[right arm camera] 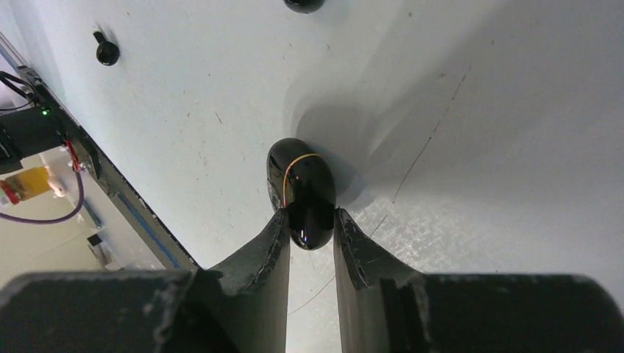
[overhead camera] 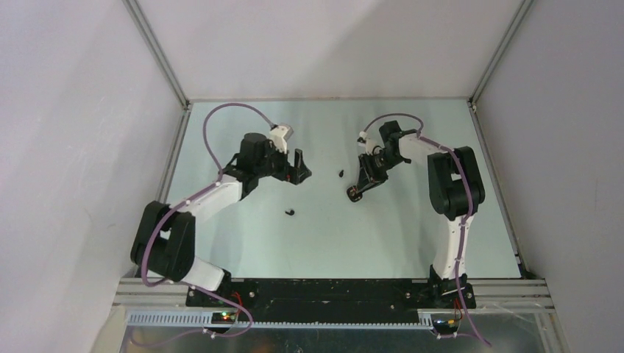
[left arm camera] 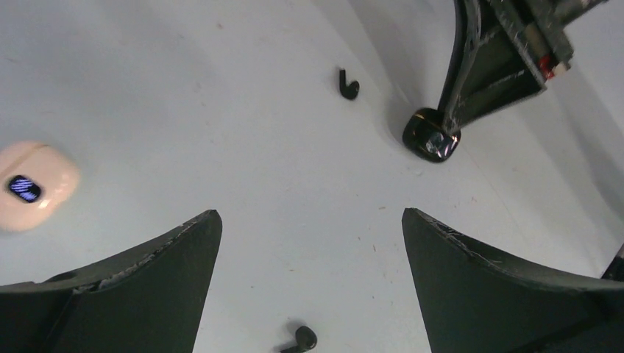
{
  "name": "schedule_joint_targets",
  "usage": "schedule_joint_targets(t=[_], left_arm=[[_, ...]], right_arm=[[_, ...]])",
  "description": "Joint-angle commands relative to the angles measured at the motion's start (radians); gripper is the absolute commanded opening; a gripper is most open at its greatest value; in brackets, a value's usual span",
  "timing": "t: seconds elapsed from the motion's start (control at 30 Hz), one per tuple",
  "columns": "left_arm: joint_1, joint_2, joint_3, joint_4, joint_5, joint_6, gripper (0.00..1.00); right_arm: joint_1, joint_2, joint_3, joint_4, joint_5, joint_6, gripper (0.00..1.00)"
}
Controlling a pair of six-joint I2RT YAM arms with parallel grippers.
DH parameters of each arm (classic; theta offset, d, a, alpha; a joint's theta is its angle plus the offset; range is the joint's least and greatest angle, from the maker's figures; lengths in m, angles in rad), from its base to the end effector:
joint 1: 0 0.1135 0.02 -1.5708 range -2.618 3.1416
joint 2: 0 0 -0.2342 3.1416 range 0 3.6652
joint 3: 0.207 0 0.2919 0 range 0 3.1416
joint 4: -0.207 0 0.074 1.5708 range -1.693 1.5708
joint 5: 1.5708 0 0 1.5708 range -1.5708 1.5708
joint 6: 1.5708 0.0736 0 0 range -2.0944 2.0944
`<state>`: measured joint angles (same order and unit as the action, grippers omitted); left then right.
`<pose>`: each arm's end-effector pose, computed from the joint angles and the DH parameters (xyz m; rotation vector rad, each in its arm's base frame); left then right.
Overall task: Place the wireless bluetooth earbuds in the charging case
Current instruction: Adjust the charging case at the center of the board, then pick up the charging case at the center of the board.
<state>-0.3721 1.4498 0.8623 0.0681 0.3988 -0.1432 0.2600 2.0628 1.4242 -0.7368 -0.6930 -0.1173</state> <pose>0.3491 -0.1669 0.1672 0.4875 2.0714 -0.7254 0.3949 0.1537 0.0697 -0.6270 2.7521 1.0356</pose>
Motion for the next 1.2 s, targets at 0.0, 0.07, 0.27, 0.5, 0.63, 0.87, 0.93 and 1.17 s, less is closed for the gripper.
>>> schedule_joint_targets(t=[0.0, 0.07, 0.27, 0.5, 0.63, 0.87, 0.93, 1.17], left_arm=[[-0.065, 0.062, 0.065, -0.045, 0.033, 0.049, 0.99], [-0.094, 0.094, 0.088, -0.059, 0.036, 0.059, 0.99], [-0.145, 0.193, 0.139, -0.102, 0.104, 0.075, 0.99], [-0.151, 0.254, 0.17, -0.089, 0.211, 0.074, 1.0], [-0.156, 0.264, 0.155, -0.081, 0.216, 0.074, 0.99], [-0.159, 0.257, 0.088, 0.066, 0.306, -0.049, 0.97], [-0.163, 0.267, 0.067, 0.126, 0.324, -0.116, 0.95], [-0.194, 0.35, 0.047, 0.239, 0.334, -0.278, 0.95]], right_arm=[[0.013, -0.074, -0.011, 0.073, 0.012, -0.03, 0.2], [0.021, -0.075, -0.011, 0.077, 0.011, -0.032, 0.2], [0.051, -0.082, -0.016, 0.085, 0.013, -0.053, 0.21], [0.1, -0.128, -0.029, 0.106, 0.02, -0.073, 0.23], [0.125, -0.142, -0.031, 0.117, 0.015, -0.065, 0.23], [0.116, -0.125, -0.028, 0.136, 0.057, -0.047, 0.32], [0.095, -0.115, -0.02, 0.136, 0.06, -0.042, 0.33], [0.065, -0.061, 0.037, 0.079, 0.082, -0.054, 0.39]])
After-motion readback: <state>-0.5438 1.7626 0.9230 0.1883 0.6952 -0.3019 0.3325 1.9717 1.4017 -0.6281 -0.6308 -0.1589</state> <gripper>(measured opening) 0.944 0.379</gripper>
